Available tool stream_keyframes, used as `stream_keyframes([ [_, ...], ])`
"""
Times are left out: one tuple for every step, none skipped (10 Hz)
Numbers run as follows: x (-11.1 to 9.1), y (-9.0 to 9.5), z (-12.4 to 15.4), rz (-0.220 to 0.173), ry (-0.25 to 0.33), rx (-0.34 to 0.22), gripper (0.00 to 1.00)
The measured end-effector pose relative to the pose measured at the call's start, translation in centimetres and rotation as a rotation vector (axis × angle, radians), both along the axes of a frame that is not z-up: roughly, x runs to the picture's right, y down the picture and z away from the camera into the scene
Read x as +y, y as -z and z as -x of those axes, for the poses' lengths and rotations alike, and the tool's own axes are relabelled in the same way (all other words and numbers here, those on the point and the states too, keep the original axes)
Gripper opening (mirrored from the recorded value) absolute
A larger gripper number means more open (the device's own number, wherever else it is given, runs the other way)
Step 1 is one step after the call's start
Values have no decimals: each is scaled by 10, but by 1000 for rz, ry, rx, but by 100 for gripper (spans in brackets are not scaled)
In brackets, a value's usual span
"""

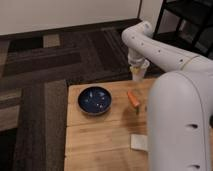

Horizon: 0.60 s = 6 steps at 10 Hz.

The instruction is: Place the ceramic cup in the ceramic bowl

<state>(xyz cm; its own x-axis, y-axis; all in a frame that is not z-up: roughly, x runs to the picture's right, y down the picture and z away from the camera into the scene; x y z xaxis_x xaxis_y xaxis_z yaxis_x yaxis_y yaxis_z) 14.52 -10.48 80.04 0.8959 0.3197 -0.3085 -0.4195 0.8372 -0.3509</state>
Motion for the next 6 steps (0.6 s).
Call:
stream_keyframes([
  [4,5,28,-6,43,-47,0],
  [7,9,44,-6,63,-76,0],
  [11,16,66,-7,88,-128,0],
  [15,24,88,-8,108,-182,0],
  [16,24,90,-7,112,-187,0],
  [16,24,88,-7,111,-186,0],
])
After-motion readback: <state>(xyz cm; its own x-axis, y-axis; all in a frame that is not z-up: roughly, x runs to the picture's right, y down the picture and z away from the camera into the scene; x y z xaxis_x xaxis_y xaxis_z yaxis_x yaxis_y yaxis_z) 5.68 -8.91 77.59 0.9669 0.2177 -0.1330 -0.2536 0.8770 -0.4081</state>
